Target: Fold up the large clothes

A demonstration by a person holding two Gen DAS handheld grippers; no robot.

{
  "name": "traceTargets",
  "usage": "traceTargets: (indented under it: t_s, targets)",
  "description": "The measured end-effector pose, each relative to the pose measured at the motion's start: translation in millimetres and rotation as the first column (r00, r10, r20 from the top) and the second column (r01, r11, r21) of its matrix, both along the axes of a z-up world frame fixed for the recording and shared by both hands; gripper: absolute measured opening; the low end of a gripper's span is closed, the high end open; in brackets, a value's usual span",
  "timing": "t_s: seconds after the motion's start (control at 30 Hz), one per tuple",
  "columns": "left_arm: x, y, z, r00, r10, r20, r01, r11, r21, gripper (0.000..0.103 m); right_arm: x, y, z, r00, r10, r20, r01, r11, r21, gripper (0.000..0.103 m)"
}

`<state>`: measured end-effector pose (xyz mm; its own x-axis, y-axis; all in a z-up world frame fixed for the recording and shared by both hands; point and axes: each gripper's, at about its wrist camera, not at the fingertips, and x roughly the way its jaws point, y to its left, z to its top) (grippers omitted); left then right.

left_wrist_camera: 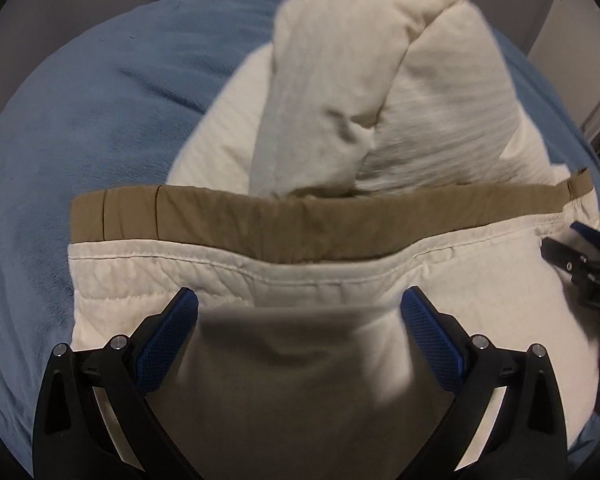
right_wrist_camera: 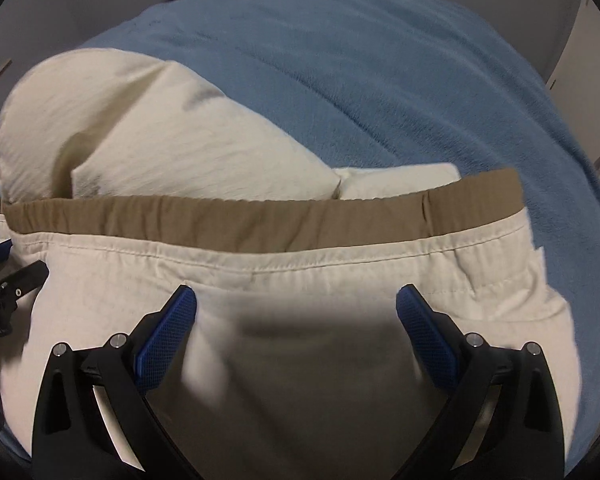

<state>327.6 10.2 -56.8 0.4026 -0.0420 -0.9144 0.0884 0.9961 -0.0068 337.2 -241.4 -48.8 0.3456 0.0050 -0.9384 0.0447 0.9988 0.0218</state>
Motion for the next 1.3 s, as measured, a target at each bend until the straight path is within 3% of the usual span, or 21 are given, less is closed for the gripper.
traceTargets:
  t_s: [0.13, 0.6, 1.3]
  targets:
    - [3.2, 2.2, -9.6, 1.0, -0.008, -0.006, 0.007, 1.0, -0.013, 0.098, 2.7, -1.8, -12.9, 1.0, 0.0, 0.006, 0.0, 1.0, 0.021, 0.097]
    - [36.8, 13.6, -23.6, 1.0, -0.003, -0.01, 0.003, 1.0, 0.005, 0.099, 15.5, 19.0, -24.1, 1.0, 0.007, -0.009, -0.007, 0.999, -0.031, 0.097]
    - [7.0, 8.7, -28.8, 0.999, 0.004, 0.033, -0.004, 1.0, -0.004, 0.099, 3.4, 18.7, -23.8, 1.0, 0.011, 0.015, -0.011, 0.999, -0.03, 0.097]
